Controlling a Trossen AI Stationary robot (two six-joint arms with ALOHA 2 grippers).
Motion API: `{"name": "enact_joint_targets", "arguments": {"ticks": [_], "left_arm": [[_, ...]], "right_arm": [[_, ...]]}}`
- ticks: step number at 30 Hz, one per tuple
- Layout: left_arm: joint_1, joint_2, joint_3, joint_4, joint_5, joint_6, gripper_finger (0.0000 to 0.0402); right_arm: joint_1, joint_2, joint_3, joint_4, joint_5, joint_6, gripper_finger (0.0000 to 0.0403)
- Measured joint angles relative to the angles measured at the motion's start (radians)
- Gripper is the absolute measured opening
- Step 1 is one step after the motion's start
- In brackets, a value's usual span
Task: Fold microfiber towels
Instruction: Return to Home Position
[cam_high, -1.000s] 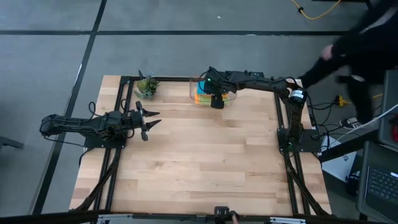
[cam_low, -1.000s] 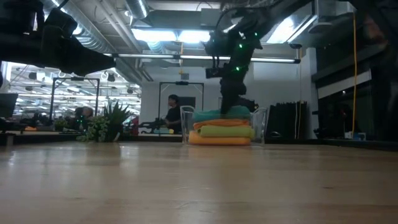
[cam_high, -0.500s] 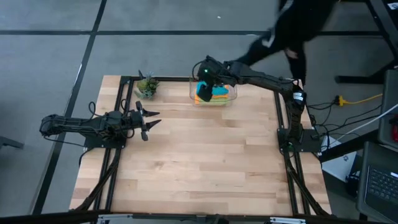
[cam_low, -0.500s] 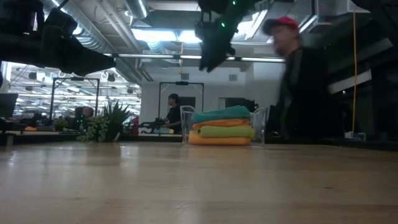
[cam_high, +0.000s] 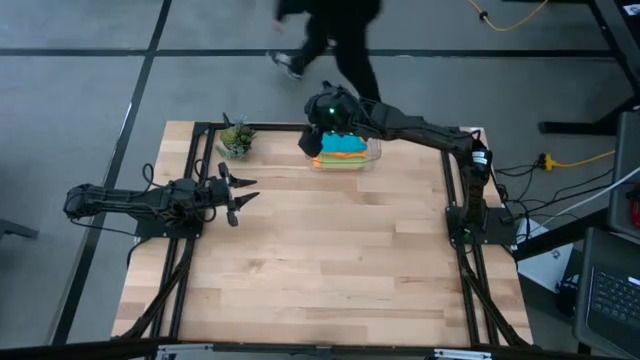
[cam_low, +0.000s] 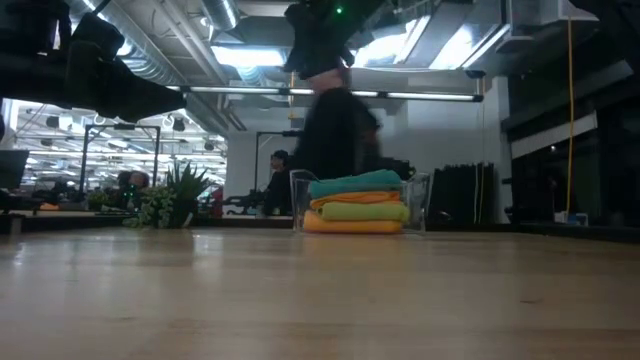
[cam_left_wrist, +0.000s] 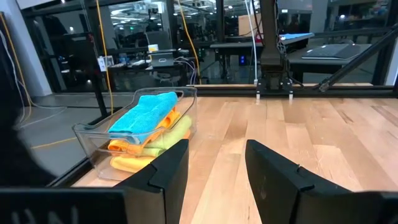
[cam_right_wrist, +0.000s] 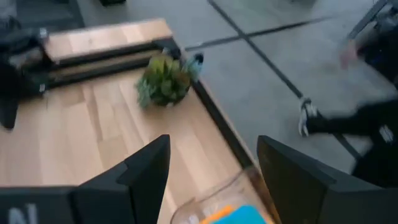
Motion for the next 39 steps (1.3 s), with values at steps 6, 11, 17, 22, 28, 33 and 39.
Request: {"name": "enact_joint_targets", "arguments": {"ticks": [6,11,17,22,28,33,39], "left_arm": [[0.000,0.000,0.000,0.000,0.000,0.000,0.0151],[0.000,0.000,0.000,0.000,0.000,0.000,0.0151],[0.000,0.000,0.000,0.000,0.000,0.000,0.0151],[0.000,0.000,0.000,0.000,0.000,0.000,0.0151],[0.000,0.000,0.000,0.000,0.000,0.000,0.0151],[0.000,0.000,0.000,0.000,0.000,0.000,0.0151],[0.000,0.000,0.000,0.000,0.000,0.000,0.0151]], "right_arm": [[0.021,-0.011,-0.002,-0.056,0.000,0.045,0.0243],[0.031,-0.115,-0.003,-0.047,-0.005,0.008,0.0243],[0.043,-0.320,-0.125,-0.062,-0.041,-0.079,0.0243],[-0.006,-0.614,-0.519,0.105,-0.116,-0.022,0.0243],[-0.089,-0.981,-1.082,0.642,-0.502,0.045,0.0243],[-0.126,-1.201,-1.418,0.963,-0.635,0.210,0.0243],[-0.127,-1.376,-1.753,1.135,-0.533,0.275,0.0243]]}}
